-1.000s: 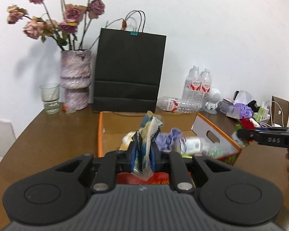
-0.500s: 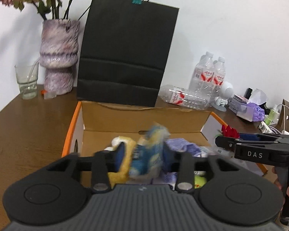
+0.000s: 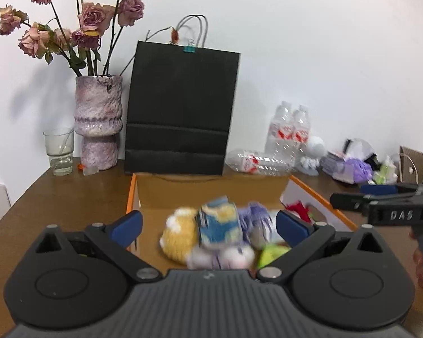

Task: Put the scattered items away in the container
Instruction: 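Carry the toy car and rose over the box and open both grippers, then grasp the crumpled white tissue with the left gripper, then carry the white tissue over the box and open the left gripper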

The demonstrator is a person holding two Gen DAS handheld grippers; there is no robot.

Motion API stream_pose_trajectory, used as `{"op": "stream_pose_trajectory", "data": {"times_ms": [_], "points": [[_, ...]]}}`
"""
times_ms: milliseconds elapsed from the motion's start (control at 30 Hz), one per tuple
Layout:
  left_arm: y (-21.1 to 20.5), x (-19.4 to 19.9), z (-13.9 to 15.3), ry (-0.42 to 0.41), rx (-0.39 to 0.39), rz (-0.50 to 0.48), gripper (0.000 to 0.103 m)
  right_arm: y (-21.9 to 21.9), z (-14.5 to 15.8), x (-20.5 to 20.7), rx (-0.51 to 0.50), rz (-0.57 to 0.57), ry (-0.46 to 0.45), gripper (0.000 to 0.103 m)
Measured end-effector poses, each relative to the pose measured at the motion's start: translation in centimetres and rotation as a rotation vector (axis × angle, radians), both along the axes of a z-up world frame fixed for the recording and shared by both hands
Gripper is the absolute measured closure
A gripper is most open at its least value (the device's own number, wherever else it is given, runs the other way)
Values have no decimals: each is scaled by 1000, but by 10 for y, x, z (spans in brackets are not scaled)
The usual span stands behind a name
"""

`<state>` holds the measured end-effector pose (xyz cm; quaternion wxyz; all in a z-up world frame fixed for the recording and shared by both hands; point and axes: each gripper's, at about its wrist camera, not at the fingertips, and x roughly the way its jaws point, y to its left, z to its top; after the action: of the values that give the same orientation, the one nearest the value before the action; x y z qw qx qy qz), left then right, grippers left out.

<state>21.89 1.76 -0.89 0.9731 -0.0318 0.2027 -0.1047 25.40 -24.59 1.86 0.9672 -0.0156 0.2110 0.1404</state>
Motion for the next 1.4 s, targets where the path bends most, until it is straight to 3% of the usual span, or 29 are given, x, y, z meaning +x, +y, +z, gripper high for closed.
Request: {"op": "stream_pose_trajectory", "data": {"times_ms": [200, 267, 400, 467, 500, 600, 700, 967, 1200, 1400], "points": [[-11, -32, -27, 88, 44, -56, 1, -11, -23, -42, -99, -4, 29, 16], [-17, -30, -40, 145, 44, -68, 6, -13, -39, -49, -123, -7, 71, 19], [-34, -18, -63, 254, 40, -89, 26, -11, -63, -54, -122, -7, 148, 21], [-40, -11, -73, 293, 32, -93, 29, -9, -70, -58, -114, 11, 166, 21], [-42, -8, -76, 308, 22, -97, 33, -6, -73, -59, -114, 19, 172, 21], [-46, 0, -83, 346, -6, -98, 69, -2, -80, -60, -118, 26, 191, 21], [-45, -6, -78, 317, -7, -99, 79, -1, -83, -60, -108, 31, 203, 21], [-31, -41, -49, 232, 3, -94, 79, 0, -75, -64, -93, 40, 190, 21], [-23, -52, -6, 112, -21, -85, 79, -1, -40, -62, -45, 40, 130, 21], [-24, -26, 27, 54, -31, -74, 78, -2, -2, -36, -2, 25, 95, 19]]}}
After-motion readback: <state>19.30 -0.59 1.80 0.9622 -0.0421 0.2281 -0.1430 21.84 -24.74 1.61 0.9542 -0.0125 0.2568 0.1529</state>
